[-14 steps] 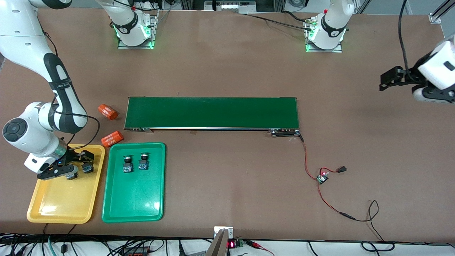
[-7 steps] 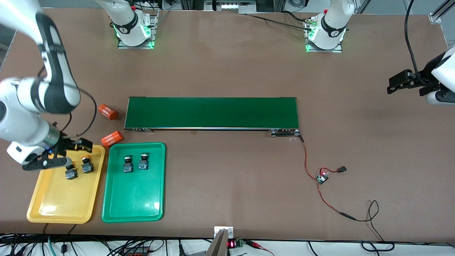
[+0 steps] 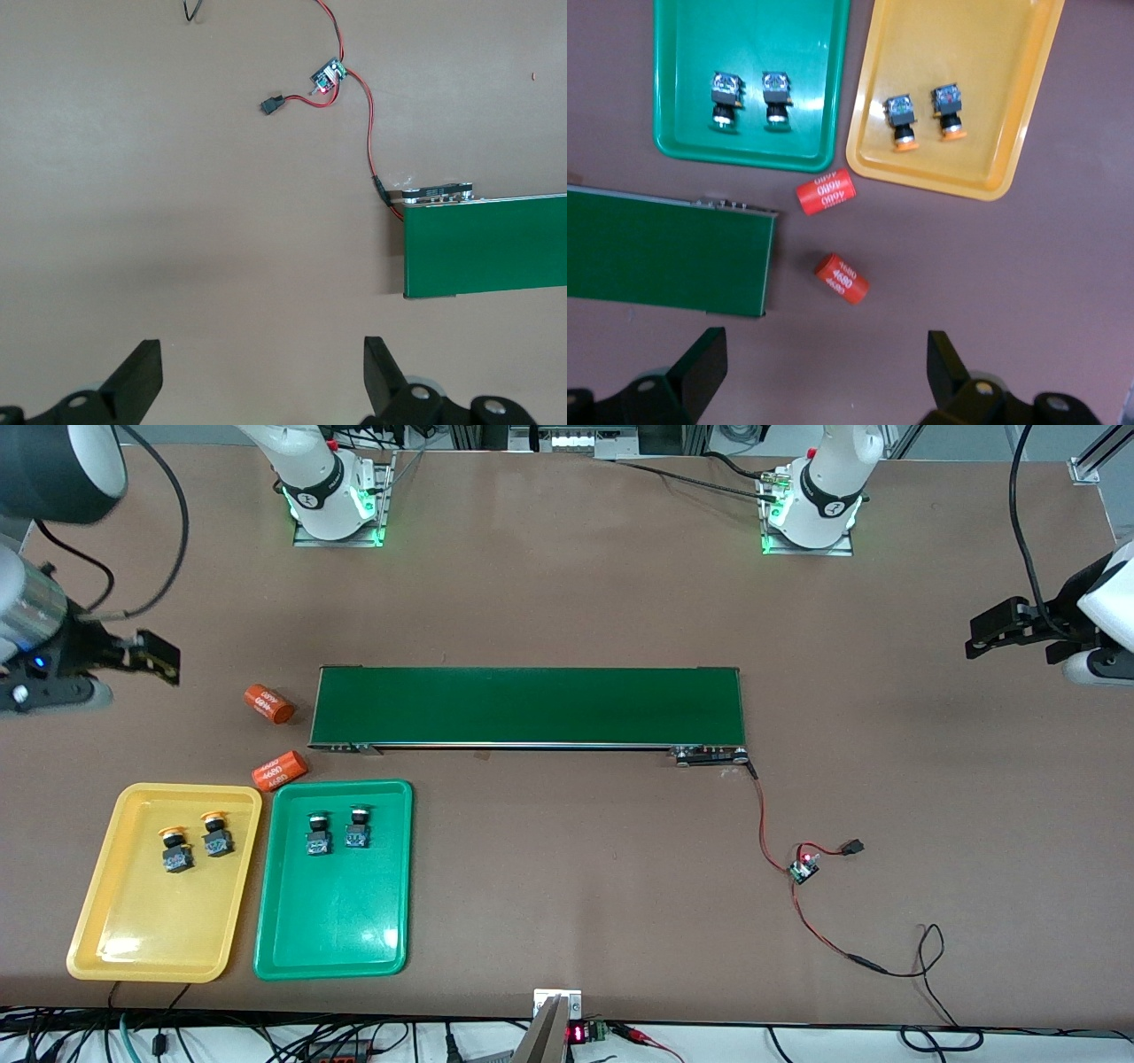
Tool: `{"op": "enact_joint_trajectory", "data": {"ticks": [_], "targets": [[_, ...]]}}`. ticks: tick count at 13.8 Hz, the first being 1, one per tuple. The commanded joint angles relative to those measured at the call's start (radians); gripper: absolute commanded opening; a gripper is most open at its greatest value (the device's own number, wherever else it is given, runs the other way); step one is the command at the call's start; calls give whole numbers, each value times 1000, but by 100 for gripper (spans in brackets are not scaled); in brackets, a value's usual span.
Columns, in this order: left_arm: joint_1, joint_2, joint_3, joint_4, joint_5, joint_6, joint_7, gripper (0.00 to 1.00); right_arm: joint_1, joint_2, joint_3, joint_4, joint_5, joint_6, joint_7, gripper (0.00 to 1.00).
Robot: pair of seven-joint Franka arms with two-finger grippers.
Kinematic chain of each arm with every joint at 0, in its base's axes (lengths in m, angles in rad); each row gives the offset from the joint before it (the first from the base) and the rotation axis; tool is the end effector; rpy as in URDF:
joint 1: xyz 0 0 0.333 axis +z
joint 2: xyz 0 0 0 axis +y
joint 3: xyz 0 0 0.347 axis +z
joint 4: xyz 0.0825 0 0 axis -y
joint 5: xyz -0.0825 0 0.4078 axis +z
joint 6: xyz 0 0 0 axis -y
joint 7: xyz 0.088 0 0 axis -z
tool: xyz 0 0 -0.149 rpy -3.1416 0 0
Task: Sort buttons by color to trays
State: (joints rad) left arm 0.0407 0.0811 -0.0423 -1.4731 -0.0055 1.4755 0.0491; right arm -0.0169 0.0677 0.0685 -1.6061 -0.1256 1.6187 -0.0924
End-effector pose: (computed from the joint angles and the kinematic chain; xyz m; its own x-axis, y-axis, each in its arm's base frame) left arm 0.5927 -0.0008 0.6060 0.9956 -0.0513 -0.0780 -0.0505 -0.9986 0.0128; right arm 0.5998 0.0117 0.5613 0.9867 0.1488 -0.0661 0.1556 -0.9812 0.1144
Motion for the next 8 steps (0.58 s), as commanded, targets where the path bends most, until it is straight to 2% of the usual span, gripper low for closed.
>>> {"op": "enact_joint_trajectory", "data": {"ticks": [1,3,5,8], "targets": [[7,-6,2,11,-13,-18,12,100,45,-40,-42,-41,42,-37,22,100],[16,-33,2,-9,-22,-5,14,100,45,-46,-44,-43,69,-68,42,100],[50,-95,-2,-93,-37,49,28,100,52,-48,-42,-41,70,-69,88,100],[39,-103,-24,-105,-37,54,26,100,54,-46,-42,-38,70,-89,82,100]]}}
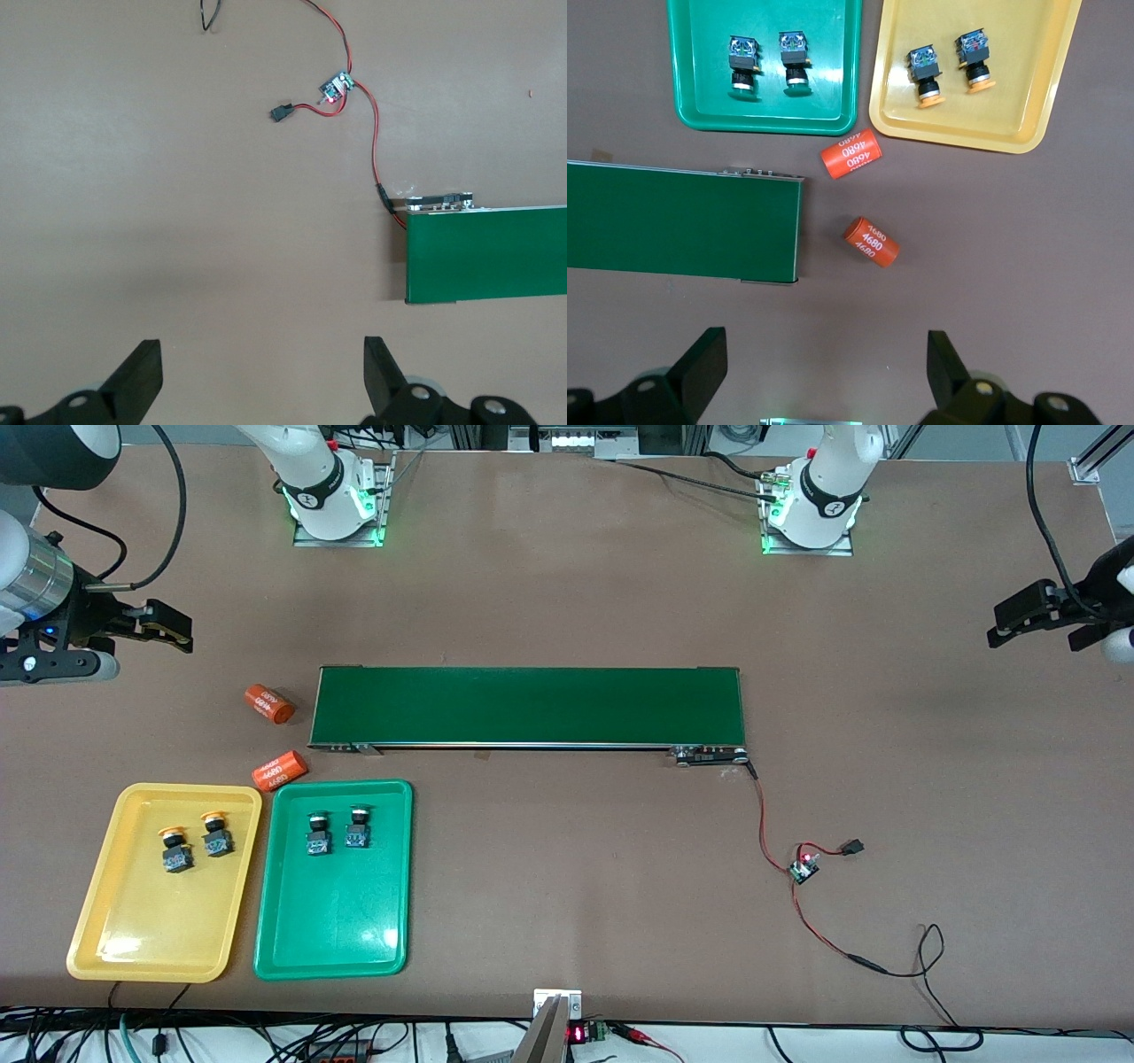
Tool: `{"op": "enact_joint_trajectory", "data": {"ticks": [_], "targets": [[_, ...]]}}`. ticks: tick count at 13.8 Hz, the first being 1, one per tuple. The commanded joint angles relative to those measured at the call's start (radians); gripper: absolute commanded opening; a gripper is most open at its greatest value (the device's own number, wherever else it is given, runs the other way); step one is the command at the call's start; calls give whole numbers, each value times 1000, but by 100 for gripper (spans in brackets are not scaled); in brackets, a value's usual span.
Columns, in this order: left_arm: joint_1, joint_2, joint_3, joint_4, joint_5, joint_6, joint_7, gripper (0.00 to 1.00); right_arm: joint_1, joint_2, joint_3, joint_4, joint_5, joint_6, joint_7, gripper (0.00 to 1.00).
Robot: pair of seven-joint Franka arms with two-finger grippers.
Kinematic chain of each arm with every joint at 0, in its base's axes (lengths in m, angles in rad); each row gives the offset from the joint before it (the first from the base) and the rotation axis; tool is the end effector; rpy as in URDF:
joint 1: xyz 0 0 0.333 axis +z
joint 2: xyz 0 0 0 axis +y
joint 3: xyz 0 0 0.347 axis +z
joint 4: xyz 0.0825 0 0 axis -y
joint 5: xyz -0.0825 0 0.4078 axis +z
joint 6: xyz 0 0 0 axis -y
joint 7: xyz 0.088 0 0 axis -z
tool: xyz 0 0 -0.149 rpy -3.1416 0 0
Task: Sort buttons by color to trays
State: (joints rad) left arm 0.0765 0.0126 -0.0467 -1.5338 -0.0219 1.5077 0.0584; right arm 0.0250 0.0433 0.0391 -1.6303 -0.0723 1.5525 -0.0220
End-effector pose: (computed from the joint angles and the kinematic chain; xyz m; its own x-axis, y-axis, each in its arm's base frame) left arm 0.5745 0.0139 0.6191 0.9989 -0.0300 -0.0373 -0.0291 -0.9993 0.0247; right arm 0.5805 0.0260 0.5582 0.9889 0.0843 -0.1222 0.0930 -0.9934 0.0675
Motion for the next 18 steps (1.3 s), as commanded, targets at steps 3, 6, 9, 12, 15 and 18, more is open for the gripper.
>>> {"op": "enact_joint_trajectory", "data": {"ticks": [3,6,9,12,15,18], "targets": [[-1,-28,-35,-39,-16,0,18,100,10,-20,-11,-11,17,-26,25,100],[-1,-26,-44,-39,-13,0,17,100,12,-22,-5,-11,17,-40,33,100],[0,-26,-44,-39,-15,0,18,100,10,-22,-7,-11,17,-40,33,100],[-1,-26,-44,-39,-13,0,17,100,9,-22,-8,-11,17,-40,33,100],[-1,-26,-44,-39,-12,0,17,100,9,-20,-8,-11,19,-34,33,100],[-1,-26,-44,-39,-12,0,17,100,9,-17,-10,-11,84,-20,33,100]]}}
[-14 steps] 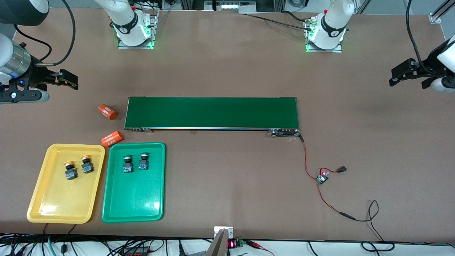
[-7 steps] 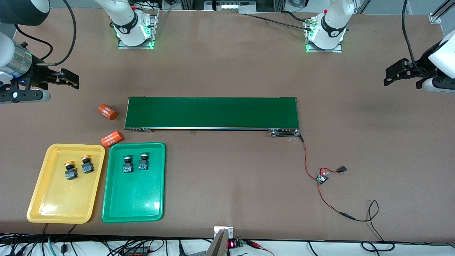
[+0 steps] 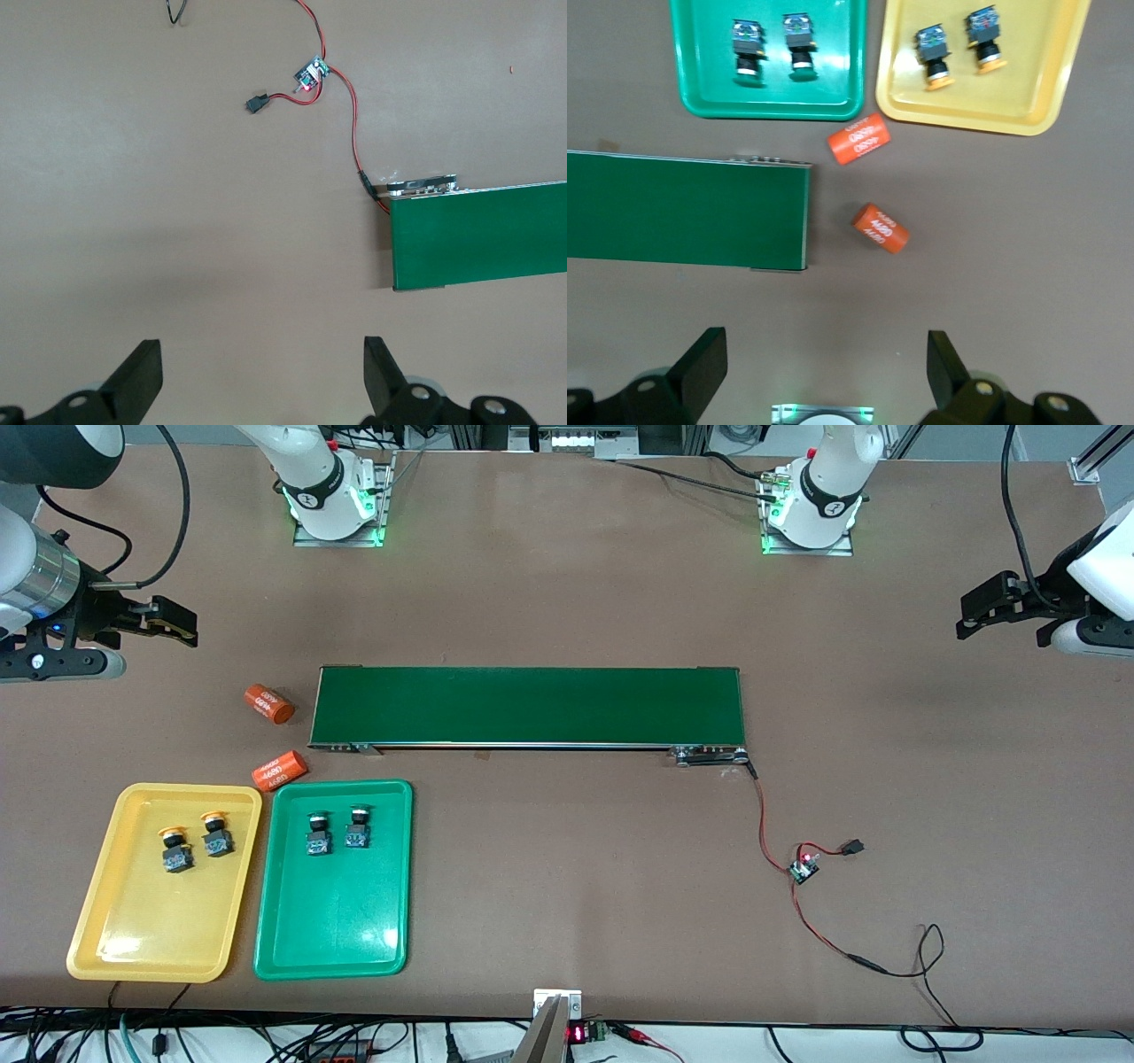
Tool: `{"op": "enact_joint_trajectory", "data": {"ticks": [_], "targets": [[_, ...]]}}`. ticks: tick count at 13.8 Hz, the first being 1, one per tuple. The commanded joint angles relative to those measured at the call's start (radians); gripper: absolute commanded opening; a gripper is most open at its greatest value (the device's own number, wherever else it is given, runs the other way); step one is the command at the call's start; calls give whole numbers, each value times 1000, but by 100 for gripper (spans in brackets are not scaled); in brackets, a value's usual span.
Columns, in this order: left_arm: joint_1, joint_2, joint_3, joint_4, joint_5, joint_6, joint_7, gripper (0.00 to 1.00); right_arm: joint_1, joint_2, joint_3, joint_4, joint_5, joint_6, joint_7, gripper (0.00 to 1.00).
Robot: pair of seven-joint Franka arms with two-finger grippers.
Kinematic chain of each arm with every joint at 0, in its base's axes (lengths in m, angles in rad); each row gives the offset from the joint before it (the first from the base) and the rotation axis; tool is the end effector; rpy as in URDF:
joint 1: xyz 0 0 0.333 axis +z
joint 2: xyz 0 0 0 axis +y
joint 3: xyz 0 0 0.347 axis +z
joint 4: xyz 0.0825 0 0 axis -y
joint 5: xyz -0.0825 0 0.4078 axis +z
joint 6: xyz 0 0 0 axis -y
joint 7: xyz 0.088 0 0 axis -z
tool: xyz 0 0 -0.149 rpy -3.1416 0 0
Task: Sort buttons by color to trays
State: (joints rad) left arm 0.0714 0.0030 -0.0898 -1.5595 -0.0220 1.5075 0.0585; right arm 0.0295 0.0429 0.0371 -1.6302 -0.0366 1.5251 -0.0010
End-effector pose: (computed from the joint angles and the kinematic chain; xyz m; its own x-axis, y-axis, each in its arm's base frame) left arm 0.5702 -0.0138 0.6121 0.9955 -0.0782 -0.0535 -0.0769 -0.9967 0.0254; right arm 0.5756 0.0324 0.5563 0.9869 0.0654 -0.1474 0.0712 -0.9969 0.0347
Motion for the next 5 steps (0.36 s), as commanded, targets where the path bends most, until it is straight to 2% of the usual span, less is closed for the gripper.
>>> {"op": "enact_joint_trajectory", "data": {"ticks": [1,5], "targets": [[4,-15,-1,-11,-12,0,17,100,3,-17,-8,-11,53,10,12,100],[4,-17,-1,-11,-10,0,17,100,0,-15,-9,-11,56,15,12,100]]}}
